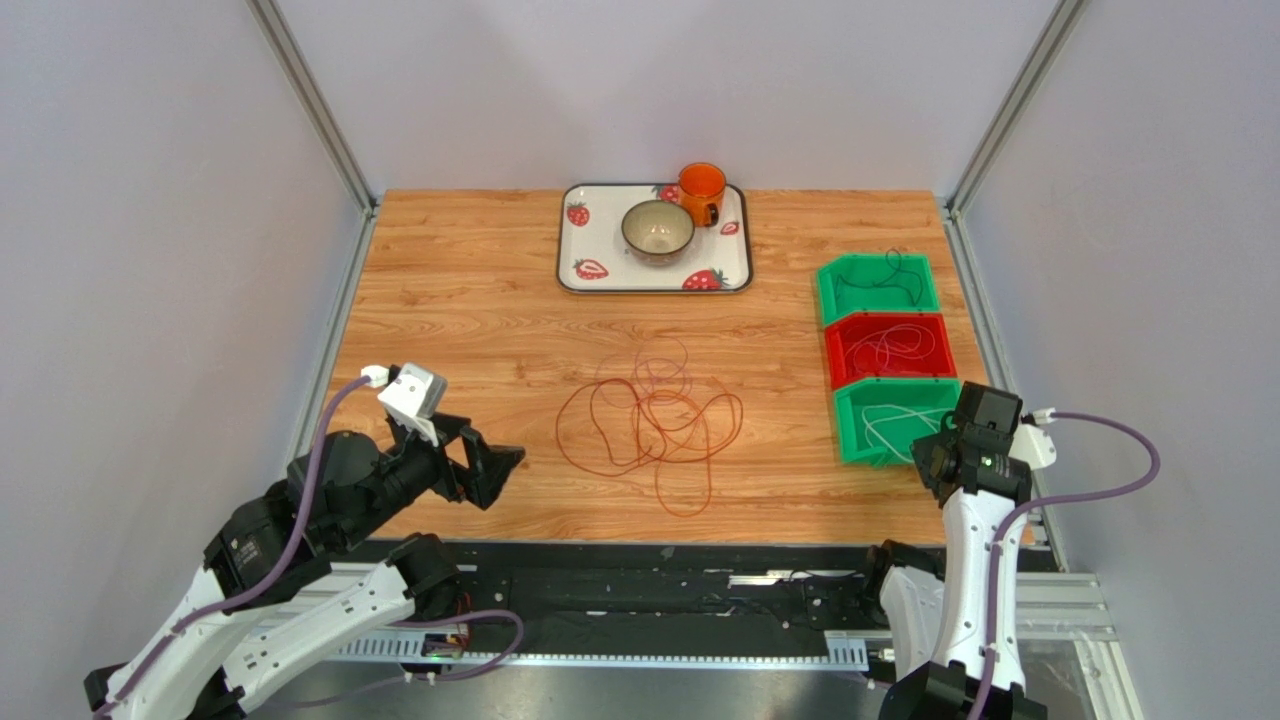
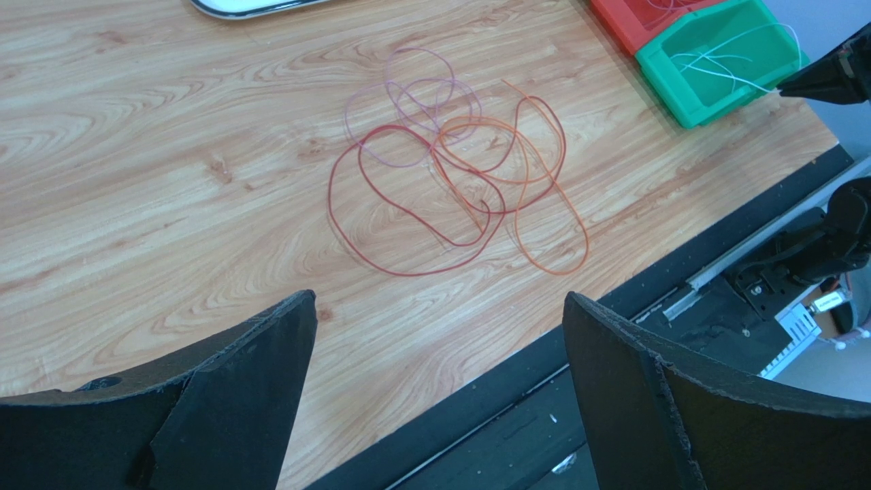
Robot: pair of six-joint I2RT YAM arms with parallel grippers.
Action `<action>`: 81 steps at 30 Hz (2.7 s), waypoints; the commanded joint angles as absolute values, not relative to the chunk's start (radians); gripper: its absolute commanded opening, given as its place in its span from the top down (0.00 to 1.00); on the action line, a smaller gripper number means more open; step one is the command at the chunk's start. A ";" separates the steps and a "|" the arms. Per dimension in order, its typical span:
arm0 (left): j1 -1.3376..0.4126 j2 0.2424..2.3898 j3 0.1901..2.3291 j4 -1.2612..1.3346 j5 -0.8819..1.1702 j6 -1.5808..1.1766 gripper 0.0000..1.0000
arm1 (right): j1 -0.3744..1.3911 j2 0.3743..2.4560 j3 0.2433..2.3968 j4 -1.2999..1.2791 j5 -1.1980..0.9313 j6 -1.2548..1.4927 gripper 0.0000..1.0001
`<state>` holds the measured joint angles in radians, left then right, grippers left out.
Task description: Untangle the cables
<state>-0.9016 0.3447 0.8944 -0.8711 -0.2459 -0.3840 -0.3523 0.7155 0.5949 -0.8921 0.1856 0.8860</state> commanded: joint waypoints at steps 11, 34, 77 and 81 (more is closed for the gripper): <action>-0.904 0.336 0.885 -0.850 -0.253 -0.387 0.02 | -0.364 0.704 0.635 -0.842 0.193 0.871 1.00; -0.905 0.337 0.885 -0.853 -0.264 -0.387 0.02 | -0.364 1.104 0.762 -0.612 0.035 0.858 1.00; -0.905 0.311 0.884 -0.851 -0.264 -0.383 0.02 | -0.376 0.874 1.095 -1.008 -0.095 0.698 0.60; -0.904 0.318 0.882 -0.851 -0.267 -0.385 0.02 | -0.374 0.868 1.054 -0.944 -0.205 0.643 0.68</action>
